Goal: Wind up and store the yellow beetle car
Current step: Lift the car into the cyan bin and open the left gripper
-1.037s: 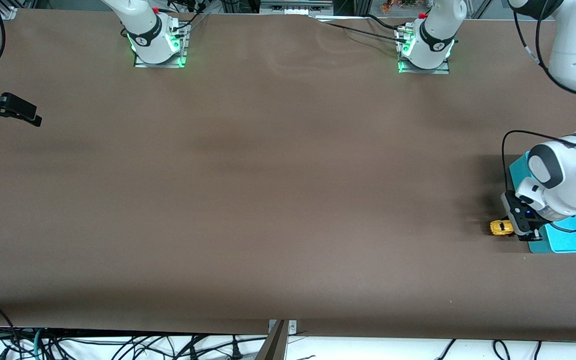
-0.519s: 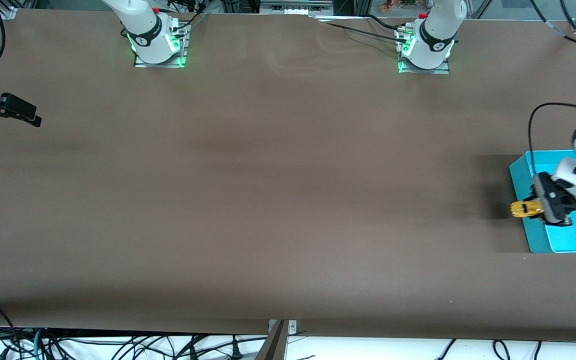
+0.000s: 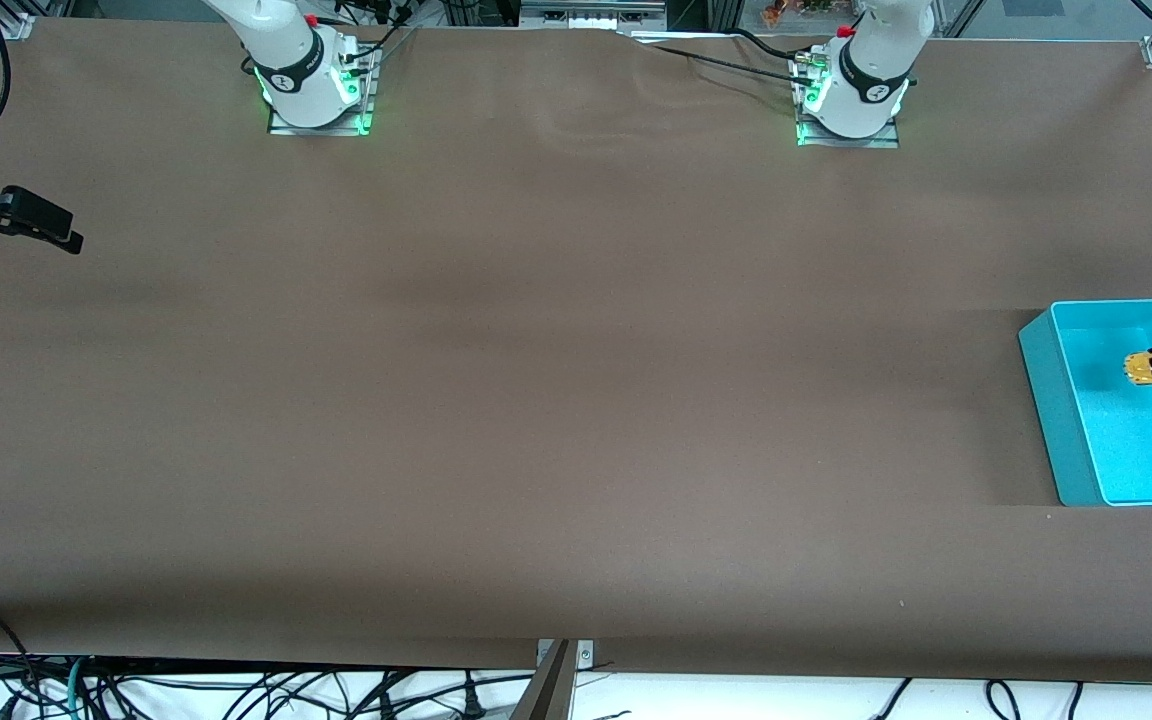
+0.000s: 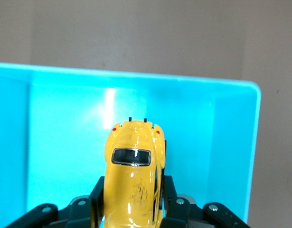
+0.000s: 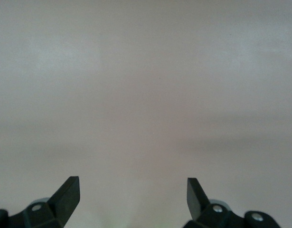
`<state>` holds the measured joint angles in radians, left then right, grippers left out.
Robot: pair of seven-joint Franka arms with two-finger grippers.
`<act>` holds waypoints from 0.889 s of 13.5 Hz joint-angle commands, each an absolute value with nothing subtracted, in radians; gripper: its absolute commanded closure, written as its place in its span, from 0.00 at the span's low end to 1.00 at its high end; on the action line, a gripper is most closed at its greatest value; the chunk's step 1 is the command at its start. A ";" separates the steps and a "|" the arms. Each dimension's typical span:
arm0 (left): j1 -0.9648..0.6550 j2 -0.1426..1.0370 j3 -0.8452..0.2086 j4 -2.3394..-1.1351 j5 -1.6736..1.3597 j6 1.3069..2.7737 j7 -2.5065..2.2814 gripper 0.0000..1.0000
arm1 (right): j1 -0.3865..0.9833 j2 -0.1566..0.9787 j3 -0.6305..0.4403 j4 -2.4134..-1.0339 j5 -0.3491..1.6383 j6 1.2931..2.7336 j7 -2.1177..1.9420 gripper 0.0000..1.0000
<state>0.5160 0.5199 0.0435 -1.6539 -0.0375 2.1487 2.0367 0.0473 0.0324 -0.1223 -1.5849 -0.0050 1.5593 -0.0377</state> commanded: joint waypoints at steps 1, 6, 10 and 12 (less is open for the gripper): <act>0.532 0.612 0.029 -1.611 -0.011 2.230 2.069 0.98 | 0.028 0.023 -0.106 -1.589 -0.008 1.568 -0.035 0.00; 0.532 0.721 0.031 -1.614 -0.008 2.368 2.069 0.95 | 0.028 0.023 -0.106 -1.592 -0.009 1.568 -0.035 0.00; 0.532 0.764 0.031 -1.628 -0.018 2.434 2.068 0.88 | 0.026 0.023 -0.106 -1.592 -0.006 1.568 -0.037 0.00; 0.531 0.765 0.031 -1.628 -0.017 2.437 2.069 0.62 | 0.026 0.023 -0.106 -1.592 -0.006 1.568 -0.037 0.00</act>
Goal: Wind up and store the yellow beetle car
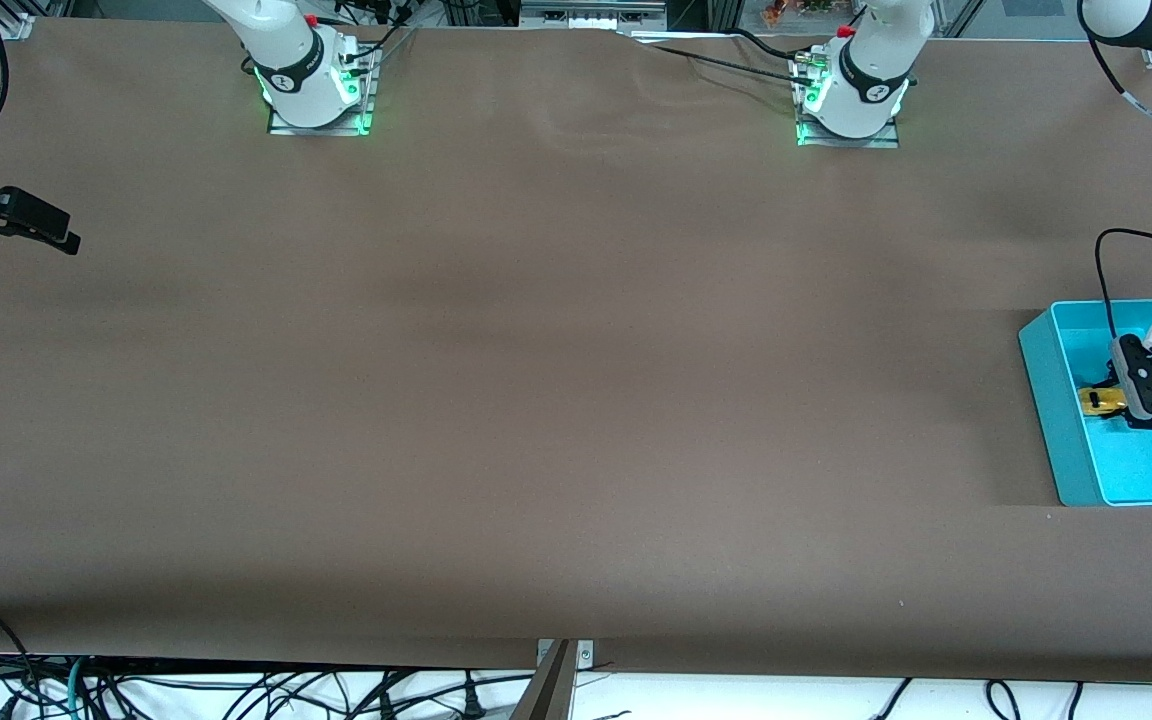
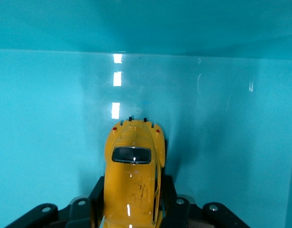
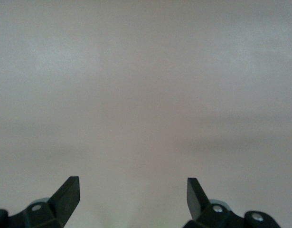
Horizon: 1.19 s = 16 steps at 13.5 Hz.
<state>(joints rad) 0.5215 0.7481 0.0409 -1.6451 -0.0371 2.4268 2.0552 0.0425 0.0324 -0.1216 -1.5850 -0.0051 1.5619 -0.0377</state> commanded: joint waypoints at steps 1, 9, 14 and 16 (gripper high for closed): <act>0.531 0.758 0.031 -1.625 -0.011 2.434 2.071 0.09 | 0.026 0.023 -0.106 -1.592 -0.006 1.566 -0.037 0.00; 0.515 0.523 0.026 -1.611 -0.024 2.223 2.024 0.00 | 0.026 0.023 -0.107 -1.591 -0.003 1.565 -0.037 0.00; 0.415 0.392 0.020 -1.612 -0.051 1.996 1.463 0.00 | 0.026 0.023 -0.107 -1.591 -0.005 1.565 -0.037 0.00; 0.347 0.336 0.020 -1.614 -0.052 1.944 1.259 0.00 | 0.026 0.023 -0.107 -1.592 -0.005 1.565 -0.037 0.00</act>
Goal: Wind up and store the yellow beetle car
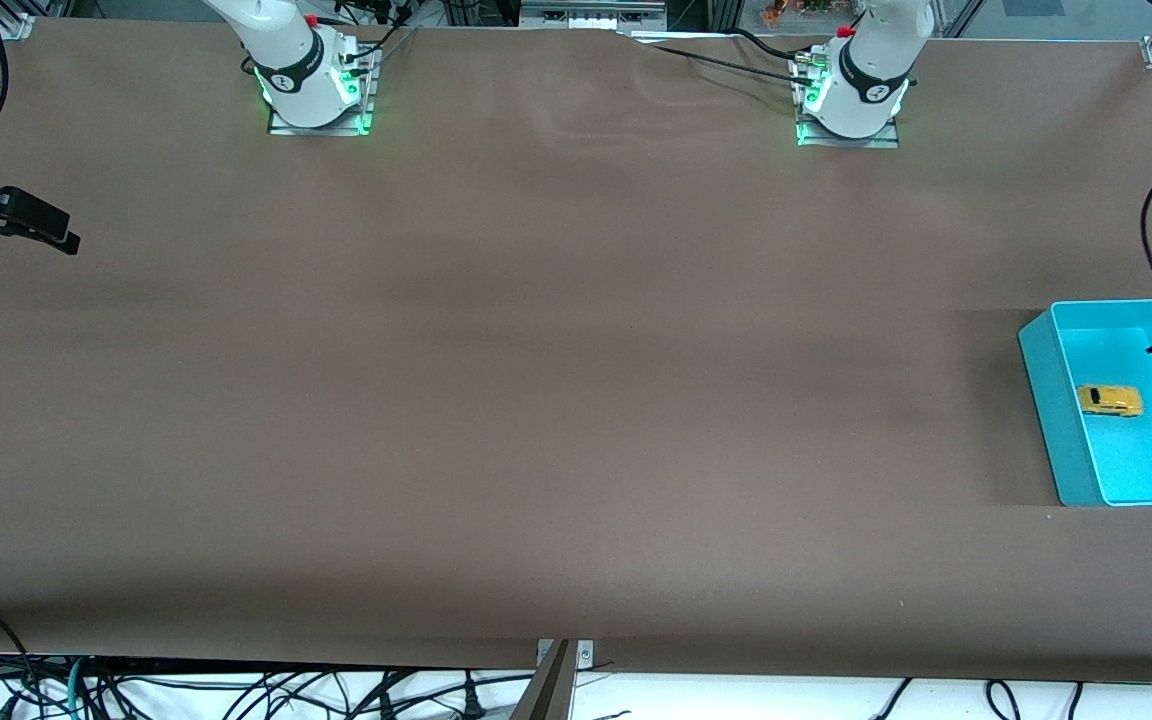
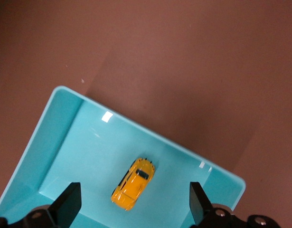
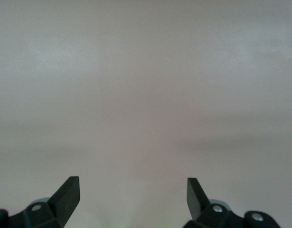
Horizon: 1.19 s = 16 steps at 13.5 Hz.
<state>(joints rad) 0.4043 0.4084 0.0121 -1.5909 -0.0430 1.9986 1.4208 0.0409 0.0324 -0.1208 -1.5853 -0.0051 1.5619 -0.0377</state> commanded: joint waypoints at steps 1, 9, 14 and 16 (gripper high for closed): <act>0.319 0.319 0.020 -1.612 -0.052 1.912 1.164 0.00 | 0.026 0.021 -0.107 -1.592 -0.005 1.565 -0.037 0.00; 0.209 0.181 -0.040 -1.614 -0.064 1.724 0.562 0.00 | 0.018 0.018 -0.107 -1.591 -0.012 1.563 -0.037 0.00; 0.138 0.140 -0.052 -1.614 -0.094 1.651 0.238 0.00 | 0.011 0.017 -0.107 -1.592 -0.006 1.563 -0.037 0.00; 0.137 0.124 -0.080 -1.614 -0.094 1.637 0.192 0.00 | 0.009 0.017 -0.107 -1.592 -0.006 1.563 -0.035 0.00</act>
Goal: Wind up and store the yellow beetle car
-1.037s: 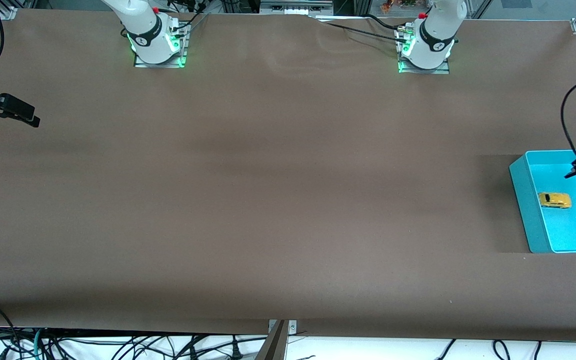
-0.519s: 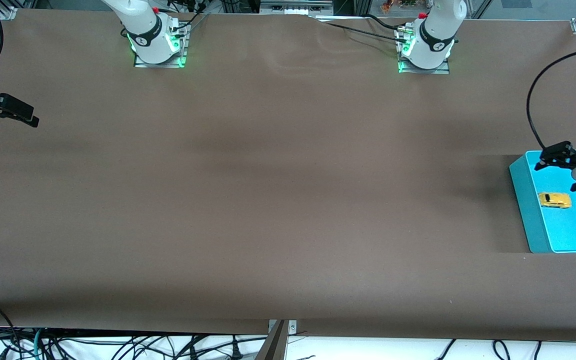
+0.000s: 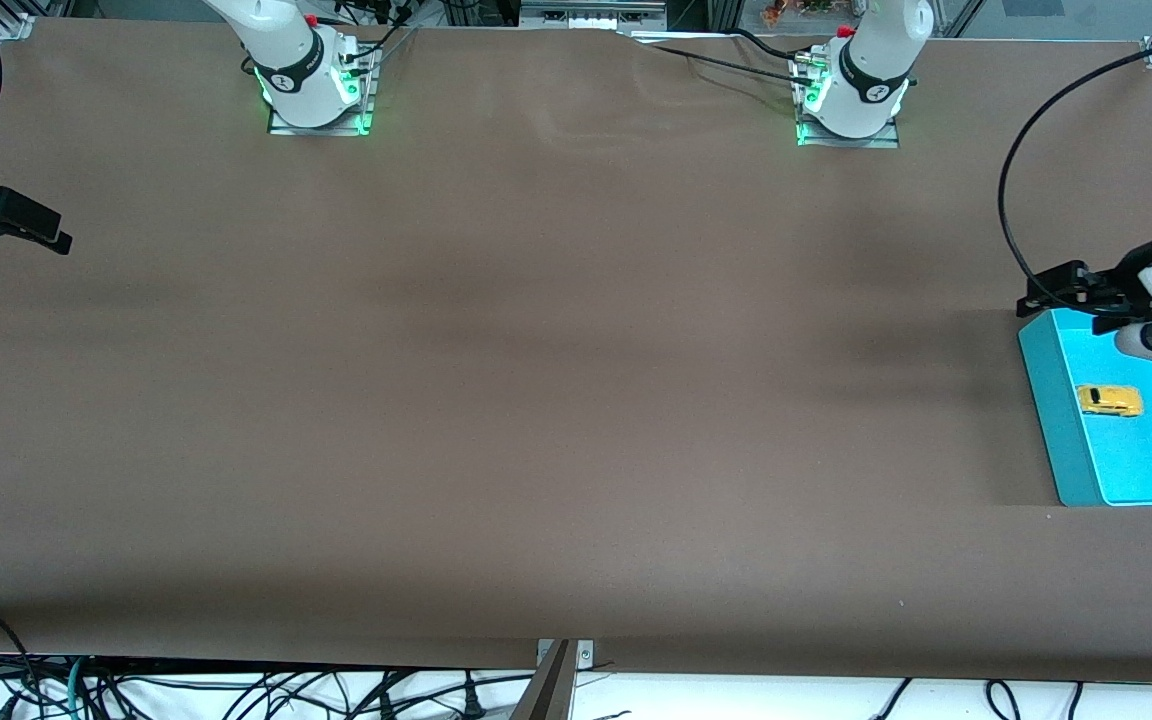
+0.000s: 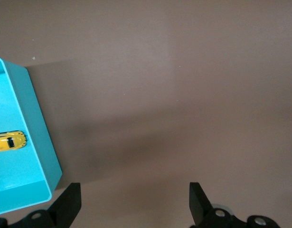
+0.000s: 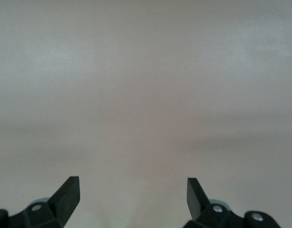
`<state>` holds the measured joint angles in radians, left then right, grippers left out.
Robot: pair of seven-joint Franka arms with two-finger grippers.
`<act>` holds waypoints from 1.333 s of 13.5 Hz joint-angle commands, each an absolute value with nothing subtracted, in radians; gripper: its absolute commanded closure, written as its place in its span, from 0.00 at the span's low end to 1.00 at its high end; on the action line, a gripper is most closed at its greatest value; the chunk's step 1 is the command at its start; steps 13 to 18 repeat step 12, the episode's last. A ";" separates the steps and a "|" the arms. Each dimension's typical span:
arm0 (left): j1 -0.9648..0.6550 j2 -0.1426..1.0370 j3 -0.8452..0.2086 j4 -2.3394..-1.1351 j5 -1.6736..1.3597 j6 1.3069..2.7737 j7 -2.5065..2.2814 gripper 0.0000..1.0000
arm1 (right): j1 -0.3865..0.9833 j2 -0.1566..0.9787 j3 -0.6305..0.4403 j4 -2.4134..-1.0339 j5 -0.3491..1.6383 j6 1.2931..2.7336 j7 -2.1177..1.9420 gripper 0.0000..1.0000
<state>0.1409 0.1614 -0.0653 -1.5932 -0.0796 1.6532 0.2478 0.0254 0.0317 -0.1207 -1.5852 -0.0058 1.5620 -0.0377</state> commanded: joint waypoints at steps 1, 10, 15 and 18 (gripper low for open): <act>0.133 0.124 -0.098 -1.614 -0.094 1.625 0.137 0.00 | 0.009 0.017 -0.107 -1.591 -0.006 1.565 -0.035 0.00; 0.117 0.120 -0.135 -1.621 -0.080 1.597 0.084 0.00 | 0.009 0.014 -0.106 -1.591 -0.009 1.566 -0.034 0.00; 0.117 0.121 -0.135 -1.620 -0.080 1.597 0.086 0.00 | 0.009 0.014 -0.106 -1.592 -0.009 1.566 -0.034 0.00; 0.117 0.121 -0.135 -1.620 -0.080 1.597 0.086 0.00 | 0.009 0.014 -0.106 -1.592 -0.009 1.566 -0.034 0.00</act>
